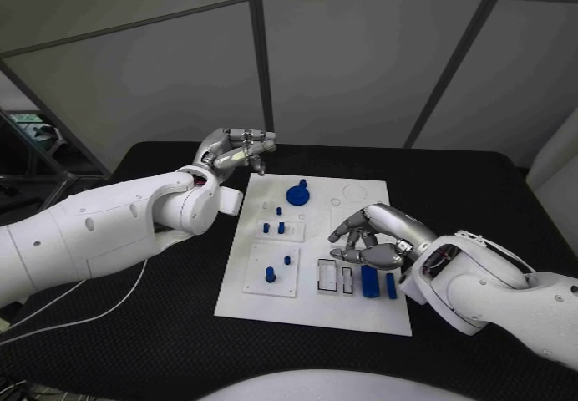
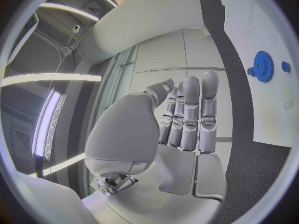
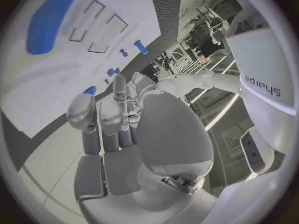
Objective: Assemble the parts on the task board
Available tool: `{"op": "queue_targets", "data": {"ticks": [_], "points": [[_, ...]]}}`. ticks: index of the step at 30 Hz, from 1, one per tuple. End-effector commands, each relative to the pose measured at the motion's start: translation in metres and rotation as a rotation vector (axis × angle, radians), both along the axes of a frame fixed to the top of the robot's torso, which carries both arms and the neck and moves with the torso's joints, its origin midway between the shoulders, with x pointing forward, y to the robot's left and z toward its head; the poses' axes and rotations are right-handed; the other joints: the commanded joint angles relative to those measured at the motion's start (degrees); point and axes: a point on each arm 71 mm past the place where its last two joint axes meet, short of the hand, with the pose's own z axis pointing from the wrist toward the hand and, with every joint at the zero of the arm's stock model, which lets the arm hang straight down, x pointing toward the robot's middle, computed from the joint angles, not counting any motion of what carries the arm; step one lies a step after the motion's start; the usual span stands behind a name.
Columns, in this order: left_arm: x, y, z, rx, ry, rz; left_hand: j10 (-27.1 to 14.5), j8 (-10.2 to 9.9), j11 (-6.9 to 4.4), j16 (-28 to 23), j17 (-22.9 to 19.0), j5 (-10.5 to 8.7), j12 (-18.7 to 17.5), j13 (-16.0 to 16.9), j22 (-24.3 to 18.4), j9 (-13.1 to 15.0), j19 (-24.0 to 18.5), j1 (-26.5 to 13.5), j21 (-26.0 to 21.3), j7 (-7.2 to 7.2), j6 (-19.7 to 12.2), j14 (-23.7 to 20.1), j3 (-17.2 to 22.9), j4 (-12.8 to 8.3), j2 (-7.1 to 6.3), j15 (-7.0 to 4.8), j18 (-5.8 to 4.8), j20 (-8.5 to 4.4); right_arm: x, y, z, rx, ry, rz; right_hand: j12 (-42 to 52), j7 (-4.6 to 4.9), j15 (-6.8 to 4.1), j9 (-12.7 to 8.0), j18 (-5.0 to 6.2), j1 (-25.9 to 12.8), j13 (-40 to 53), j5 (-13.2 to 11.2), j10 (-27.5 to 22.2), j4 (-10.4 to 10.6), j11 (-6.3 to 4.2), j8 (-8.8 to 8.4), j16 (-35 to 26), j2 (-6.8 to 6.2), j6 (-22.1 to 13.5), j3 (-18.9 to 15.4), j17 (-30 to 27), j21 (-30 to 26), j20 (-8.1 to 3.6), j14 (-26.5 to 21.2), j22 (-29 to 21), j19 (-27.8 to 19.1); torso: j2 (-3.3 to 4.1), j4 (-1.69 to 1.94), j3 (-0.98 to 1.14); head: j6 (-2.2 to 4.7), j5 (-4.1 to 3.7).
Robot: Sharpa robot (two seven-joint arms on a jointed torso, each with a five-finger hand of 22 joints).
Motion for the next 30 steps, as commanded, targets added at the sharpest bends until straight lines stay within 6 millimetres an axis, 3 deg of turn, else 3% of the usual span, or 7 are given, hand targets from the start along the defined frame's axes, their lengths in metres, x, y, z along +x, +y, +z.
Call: {"op": "queue_targets", "data": {"ticks": [1,2,4,7,12,17,30], "points": [[-0.001,0.000,0.000,-0.007,0.003,-0.006,-0.3,-0.3,-0.04,-0.3,-0.1,-0.10,0.3,0.0,0.0,-0.1,-0.4,-0.4,-0.3,-0.02,-0.5,-0.4,-0.3,0.0,0.28,0.06,-0.34,-0.09,0.001,-0.027,-0.005,0.047,0.187,-0.160,18.4,-0.65,-1.00,0.5,-1.43,-1.7,20.9,3.0,4.4,1.2,-0.92,1.16,5.8,-0.76,1.0,-1.4,9.7,3.6,-0.98,2.7,4.7,3.2,-0.28,-0.70,-0.13,0.91,-2.98],[-0.002,0.000,0.000,-0.007,0.004,-0.007,-0.3,-0.3,-0.04,-0.3,-0.1,-0.10,0.3,0.0,0.0,-0.1,-0.4,-0.4,-0.3,-0.02,-0.5,-0.4,-0.3,0.0,0.28,0.06,-0.34,-0.09,0.001,-0.035,-0.006,0.028,0.202,-0.188,29.6,-1.22,-1.55,1.4,-2.02,-1.1,33.9,4.9,3.3,1.5,-1.78,2.60,8.9,0.03,0.5,-2.1,14.6,5.4,-1.27,3.0,6.8,4.5,-0.29,-0.83,-0.16,1.03,-3.48],[-0.003,0.000,-0.001,-0.007,0.007,-0.009,-0.3,-0.3,-0.04,-0.3,-0.1,-0.10,0.3,0.0,0.0,-0.1,-0.4,-0.4,-0.3,-0.02,-0.5,-0.4,-0.3,0.0,0.28,0.06,-0.34,-0.09,0.000,-0.049,-0.007,-0.006,0.221,-0.239,39.2,-0.91,-1.15,2.3,-2.46,-2.9,46.0,5.2,3.7,3.1,-1.08,3.91,11.4,-0.28,0.1,-4.0,19.3,7.1,-1.51,3.2,9.2,5.8,-0.33,-1.05,-0.19,1.24,-4.98],[-0.005,0.000,-0.003,-0.007,0.012,-0.012,-0.3,-0.3,-0.04,-0.3,-0.1,-0.10,0.3,0.0,0.0,-0.1,-0.4,-0.4,-0.3,-0.02,-0.5,-0.4,-0.3,0.0,0.28,0.06,-0.34,-0.09,-0.002,-0.066,-0.009,-0.060,0.237,-0.308,44.2,-0.86,-1.03,3.5,-2.78,-3.7,53.0,8.1,4.1,4.4,-0.95,5.51,12.9,-0.53,-0.8,-6.3,22.3,8.2,-1.12,3.4,10.9,6.6,-0.37,-1.55,-0.15,1.29,-6.04],[-0.010,0.002,-0.006,-0.007,0.022,-0.014,-0.3,-0.3,-0.04,-0.3,-0.1,-0.10,0.3,0.0,0.0,-0.1,-0.4,-0.4,-0.3,-0.02,-0.5,-0.4,-0.3,0.0,0.28,0.06,-0.34,-0.09,-0.012,-0.082,-0.009,-0.189,0.207,-0.369,48.0,-0.94,-0.82,5.3,-3.21,-5.7,58.7,7.2,5.0,6.3,-0.78,7.95,14.6,-0.50,-2.2,-10.5,26.0,9.7,-0.97,3.8,13.0,7.8,-0.45,-2.23,0.01,1.10,-7.17],[-0.012,0.001,-0.008,-0.008,0.026,-0.017,-0.3,-0.3,-0.04,-0.3,-0.1,-0.10,0.3,0.0,0.0,-0.1,-0.4,-0.4,-0.3,-0.02,-0.5,-0.4,-0.3,0.0,0.28,0.06,-0.34,-0.09,-0.018,-0.081,-0.017,-0.262,0.199,-0.382,48.7,-1.02,-0.83,6.4,-3.34,-6.9,60.2,6.7,5.2,6.4,-0.83,9.40,15.2,-0.30,-3.1,-12.9,27.3,10.1,-0.97,4.0,13.6,8.1,-0.64,-2.55,-0.02,0.69,-7.23],[-0.013,0.002,-0.011,-0.008,0.032,-0.018,-0.3,-0.2,-0.03,-0.3,-0.1,-0.11,0.4,0.0,-0.1,-0.1,-0.5,-0.5,-0.4,-0.03,-0.5,-0.4,-0.3,0.1,0.32,0.07,-0.32,-0.07,-0.028,-0.058,-0.035,-0.278,0.185,-0.351,48.6,-0.89,-0.70,7.3,-3.32,-7.6,60.6,6.4,4.9,6.5,-0.69,10.46,15.3,-0.11,-4.4,-14.5,27.5,10.1,-0.87,4.0,13.6,8.0,-0.66,-2.30,-0.13,-0.16,-6.45]]}}
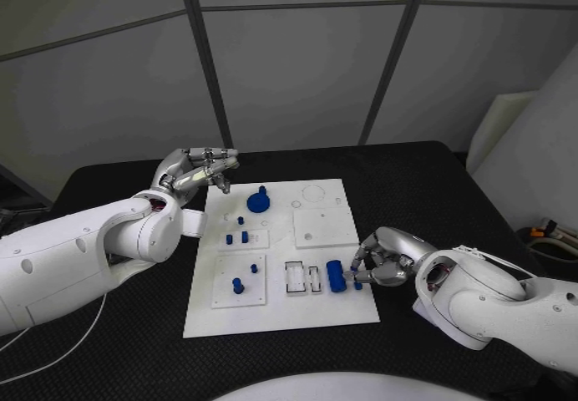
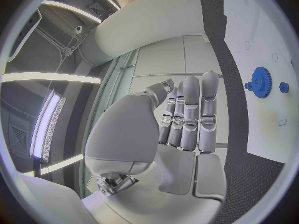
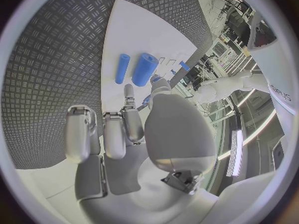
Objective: Assemble the parts on the task board
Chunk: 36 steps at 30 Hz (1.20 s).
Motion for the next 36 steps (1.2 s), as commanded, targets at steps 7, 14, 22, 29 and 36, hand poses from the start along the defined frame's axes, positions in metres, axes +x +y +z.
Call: {"op": "queue_targets", "data": {"ticks": [7,14,22,29,36], "points": [[0.000,0.002,0.000,-0.005,-0.001,-0.001,-0.3,-0.2,-0.06,-0.3,-0.1,-0.11,0.1,0.0,-0.1,-0.1,-0.4,-0.5,-0.4,-0.03,-0.5,-0.4,-0.3,0.1,0.32,0.07,-0.32,-0.07,0.000,0.008,0.001,-0.012,-0.048,0.007,0.3,-0.17,0.35,0.5,-0.78,-0.8,0.7,-0.1,0.3,-0.1,0.16,0.97,0.6,0.46,-0.6,-0.8,5.2,0.5,0.21,4.0,6.5,0.4,0.06,-0.04,-0.11,-0.50,0.24],[0.000,0.002,0.000,-0.005,0.000,-0.001,-0.3,-0.2,-0.06,-0.3,-0.1,-0.11,0.1,0.0,-0.1,-0.1,-0.4,-0.5,-0.4,-0.03,-0.5,-0.4,-0.3,0.1,0.32,0.07,-0.32,-0.07,0.002,0.014,-0.003,-0.021,-0.034,0.022,0.2,-0.20,0.34,1.0,-0.79,-1.6,0.8,0.2,0.3,0.0,0.14,1.68,0.6,0.88,-1.0,-1.3,5.3,0.5,0.21,4.0,6.6,0.4,0.04,0.16,-0.18,-0.78,0.37],[0.000,0.002,0.000,-0.005,-0.001,-0.001,-0.3,-0.2,-0.06,-0.3,-0.1,-0.11,0.1,0.0,-0.1,-0.1,-0.4,-0.5,-0.4,-0.03,-0.5,-0.4,-0.3,0.1,0.32,0.07,-0.32,-0.07,0.005,0.022,-0.013,-0.046,0.004,0.033,0.1,-0.18,0.36,1.4,-0.77,-2.6,1.0,0.1,0.2,0.0,0.17,2.25,0.7,1.07,-1.5,-1.9,5.4,0.5,0.24,4.0,6.6,0.3,0.04,0.20,-0.18,-0.99,0.73],[-0.001,0.003,0.000,-0.005,0.000,-0.001,-0.3,-0.2,-0.06,-0.3,-0.1,-0.11,0.2,0.0,-0.1,0.0,-0.5,-0.5,-0.5,-0.03,-0.5,-0.4,-0.4,0.1,0.36,0.07,-0.31,-0.06,0.004,0.028,-0.023,-0.092,0.069,0.053,0.0,-0.18,0.40,2.0,-0.74,-3.8,1.3,-1.4,0.2,0.0,0.20,3.20,0.8,1.32,-2.1,-2.4,5.7,0.4,0.28,4.0,6.5,0.2,0.05,0.07,-0.17,-1.11,1.05],[-0.001,0.003,0.000,-0.005,0.000,-0.001,-0.3,-0.2,-0.06,-0.3,-0.1,-0.11,0.2,0.0,-0.1,0.0,-0.5,-0.5,-0.5,-0.03,-0.5,-0.4,-0.4,0.1,0.36,0.07,-0.31,-0.06,0.004,0.030,-0.029,-0.124,0.098,0.049,0.0,-0.27,0.38,2.4,-0.73,-3.5,1.4,-1.6,0.2,-0.1,0.12,3.78,0.8,1.86,-2.1,-2.2,5.9,0.4,0.28,4.1,6.5,0.2,0.07,-0.01,-0.16,-1.12,1.17]]}}
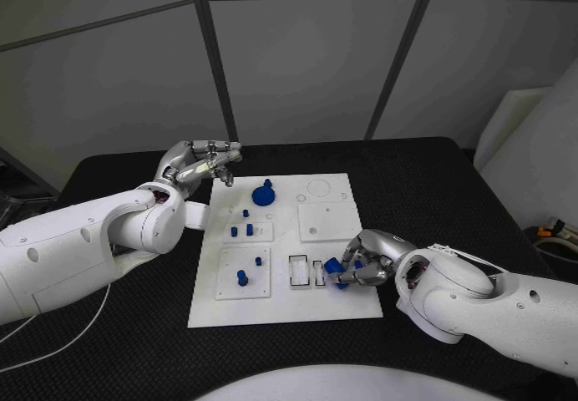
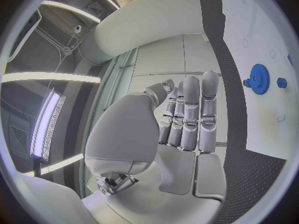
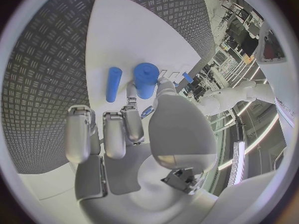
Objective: Assemble the parts on the task board
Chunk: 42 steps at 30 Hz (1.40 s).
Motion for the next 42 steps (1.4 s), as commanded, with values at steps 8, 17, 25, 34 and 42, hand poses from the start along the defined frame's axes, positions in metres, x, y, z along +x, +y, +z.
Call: {"op": "queue_targets", "data": {"ticks": [8,17,25,34,42], "points": [[-0.001,-0.001,0.002,-0.007,-0.003,-0.008,-0.4,-0.2,-0.07,-0.3,-0.1,-0.11,0.2,0.0,-0.1,-0.1,-0.5,-0.3,0.0,-0.03,-0.5,-0.4,-0.4,0.1,0.13,0.07,-0.30,-0.06,-0.001,-0.001,-0.008,-0.040,0.019,-0.019,0.4,-0.61,0.06,1.0,-0.79,1.7,1.0,1.9,0.7,-0.2,-0.29,1.72,0.8,2.53,0.2,0.7,7.0,0.2,-0.13,4.3,6.8,0.1,0.00,-0.02,0.03,-0.03,0.09],[0.000,0.000,0.001,-0.007,-0.004,-0.007,-0.4,-0.2,-0.07,-0.3,-0.1,-0.11,0.3,0.0,-0.1,-0.1,-0.5,-0.3,-0.2,-0.02,-0.5,-0.4,-0.4,0.1,0.14,0.07,-0.28,-0.05,-0.006,-0.002,0.008,0.098,-0.089,-0.058,0.6,-1.30,-0.46,2.4,-1.04,3.5,1.9,5.1,1.3,-0.3,-0.92,2.87,1.2,4.03,1.1,0.9,8.0,0.9,-0.62,4.5,7.7,0.9,-0.09,-0.15,0.03,0.20,0.30],[0.000,-0.001,0.001,-0.007,-0.004,-0.008,-0.4,-0.2,-0.07,-0.3,-0.1,-0.11,0.3,0.0,-0.1,-0.1,-0.5,-0.3,-0.2,-0.02,-0.5,-0.4,-0.4,0.1,0.14,0.07,-0.28,-0.05,-0.010,0.003,0.018,0.253,-0.122,-0.091,0.6,-1.44,-0.56,2.7,-1.10,3.3,2.0,5.1,1.4,-0.2,-1.04,2.94,1.3,4.84,1.4,0.9,8.1,1.0,-0.73,4.5,7.9,1.1,0.00,0.05,-0.07,0.52,0.36],[0.000,-0.002,0.001,-0.009,-0.003,-0.011,-0.4,-0.2,-0.07,-0.3,-0.1,-0.11,0.3,0.0,-0.1,-0.1,-0.5,-0.3,-0.2,-0.02,-0.5,-0.4,-0.4,0.1,0.14,0.07,-0.28,-0.05,-0.010,0.023,0.014,0.281,-0.073,-0.049,0.6,-1.86,-0.83,3.4,-1.12,3.3,2.3,5.6,1.5,-0.1,-1.40,3.35,1.3,5.36,2.3,0.7,8.4,1.1,-0.95,4.5,8.0,1.1,0.10,0.08,-0.03,0.43,0.63],[0.000,-0.004,0.001,-0.010,-0.003,-0.015,-0.4,-0.2,-0.07,-0.3,-0.1,-0.11,0.3,0.0,-0.1,-0.1,-0.5,-0.3,-0.2,-0.02,-0.5,-0.4,-0.4,0.1,0.14,0.07,-0.28,-0.05,-0.006,0.038,0.005,0.248,-0.009,-0.011,0.3,-3.06,-1.58,5.4,-1.13,1.7,2.4,4.6,1.8,-0.1,-2.35,5.06,1.4,5.91,4.6,-0.5,8.6,1.1,-1.57,4.6,8.2,1.2,0.07,0.06,-0.01,0.48,1.14]]}}
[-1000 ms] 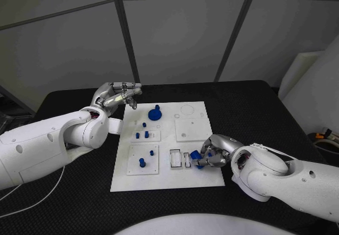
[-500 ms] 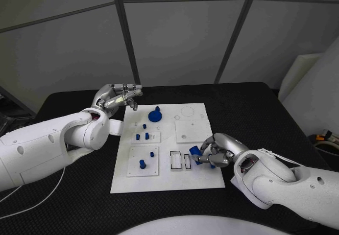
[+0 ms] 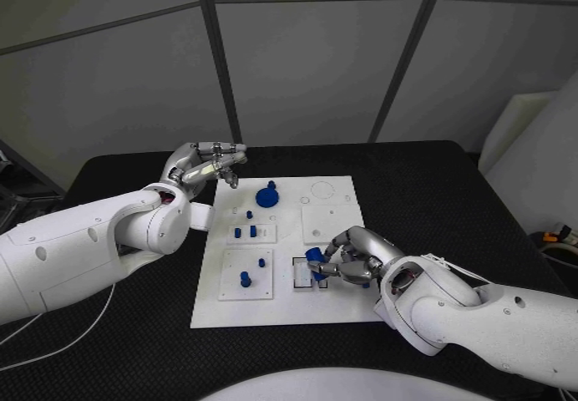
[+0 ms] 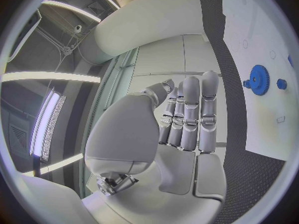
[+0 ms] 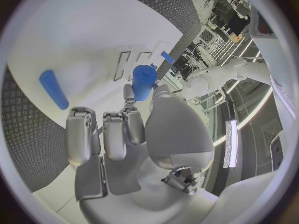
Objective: Assemble the parts on the task board
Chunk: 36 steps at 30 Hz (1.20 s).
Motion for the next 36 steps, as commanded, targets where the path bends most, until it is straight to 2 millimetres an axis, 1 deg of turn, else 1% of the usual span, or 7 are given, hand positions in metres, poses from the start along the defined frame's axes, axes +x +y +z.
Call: {"op": "queue_targets", "data": {"ticks": [1,12,19,26,29,33,36], "points": [[0.000,-0.002,0.001,-0.008,-0.003,-0.012,-0.3,-0.2,0.06,-0.3,-0.1,-0.11,0.3,0.0,-0.1,-0.1,-0.5,-0.3,-0.2,-0.02,-0.5,-0.4,-0.4,0.1,0.15,0.07,-0.28,-0.05,0.000,0.005,-0.004,-0.013,0.043,0.030,-0.3,-2.69,-0.50,3.6,-1.13,-0.6,2.0,-0.3,0.1,0.0,-0.77,0.79,0.3,-0.04,3.1,-0.6,8.6,0.2,-0.70,4.7,8.2,0.2,0.03,-0.02,0.02,0.01,0.29],[0.000,-0.002,0.001,-0.008,-0.004,-0.011,-0.3,-0.2,0.06,-0.3,-0.1,-0.11,0.3,0.0,-0.1,-0.1,-0.5,-0.3,-0.2,-0.02,-0.5,-0.4,-0.4,0.1,0.15,0.07,-0.28,-0.05,0.003,0.014,-0.008,-0.033,0.069,0.039,-0.5,-2.92,-0.72,4.3,-1.14,-1.1,2.0,-0.5,0.2,0.0,-0.98,1.30,0.3,0.05,3.2,-1.0,8.6,0.2,-0.95,4.7,8.2,0.2,-0.01,-0.21,0.05,-0.11,0.65],[0.000,-0.002,0.002,-0.008,-0.004,-0.011,-0.3,-0.2,0.06,-0.3,-0.1,-0.11,0.3,0.0,-0.1,-0.1,-0.5,-0.3,-0.2,-0.02,-0.5,-0.4,-0.4,0.1,0.15,0.07,-0.28,-0.05,0.004,0.017,-0.010,-0.036,0.073,0.042,-0.6,-2.96,-0.81,4.8,-1.13,-1.6,2.0,-0.9,0.2,0.1,-1.04,1.53,0.3,0.07,3.0,-1.4,8.6,0.2,-1.08,4.7,8.2,0.2,-0.01,-0.17,0.04,-0.08,0.62],[0.000,-0.002,0.002,-0.008,-0.004,-0.011,-0.3,-0.2,0.06,-0.3,-0.1,-0.11,0.3,0.0,-0.1,-0.1,-0.5,-0.3,-0.2,-0.02,-0.5,-0.4,-0.4,0.1,0.15,0.07,-0.28,-0.05,0.006,0.021,-0.012,-0.035,0.080,0.046,-1.1,-2.96,-0.86,6.1,-1.07,-3.3,1.9,-3.9,0.1,0.1,-1.05,2.04,0.1,-0.10,2.5,-2.7,8.2,0.0,-1.21,4.6,7.9,0.0,0.00,-0.15,0.04,0.04,0.71],[0.000,-0.002,0.002,-0.008,-0.004,-0.011,-0.3,-0.2,0.06,-0.3,-0.1,-0.11,0.3,0.0,-0.1,-0.1,-0.5,-0.3,-0.2,-0.02,-0.5,-0.4,-0.4,0.1,0.15,0.07,-0.28,-0.05,0.007,0.022,-0.012,-0.031,0.080,0.044,-1.3,-2.95,-0.84,6.7,-1.04,-4.6,1.9,-5.7,0.1,0.1,-1.04,2.25,0.0,-0.17,2.4,-3.3,8.1,-0.1,-1.20,4.6,7.8,-0.1,-0.01,-0.14,0.04,0.06,0.76],[0.000,-0.001,0.002,-0.008,-0.003,-0.011,-0.3,-0.2,0.06,-0.3,-0.1,-0.11,0.3,0.0,-0.1,-0.1,-0.5,-0.3,-0.2,-0.02,-0.5,-0.4,-0.4,0.1,0.15,0.07,-0.28,-0.05,0.008,0.022,-0.012,-0.024,0.077,0.038,-1.7,-2.90,-0.81,7.8,-1.00,-8.6,1.8,-13.1,0.0,0.1,-0.97,2.68,-0.1,-1.19,2.1,-4.1,7.9,-0.2,-1.19,4.5,7.7,-0.2,0.05,-0.18,0.01,0.08,0.81],[0.000,-0.001,0.001,-0.008,-0.003,-0.011,-0.3,-0.2,0.06,-0.3,-0.1,-0.11,0.3,0.0,-0.1,-0.1,-0.5,-0.3,-0.2,-0.02,-0.5,-0.4,-0.4,0.1,0.15,0.07,-0.28,-0.05,0.009,0.022,-0.012,-0.018,0.072,0.030,-2.0,-2.84,-0.76,8.6,-0.96,-12.2,1.8,-17.1,0.0,0.2,-0.93,2.91,-0.2,-1.80,1.8,-3.5,7.8,-0.4,-1.14,4.5,7.6,-0.4,0.05,-0.19,0.01,0.09,0.82]]}}
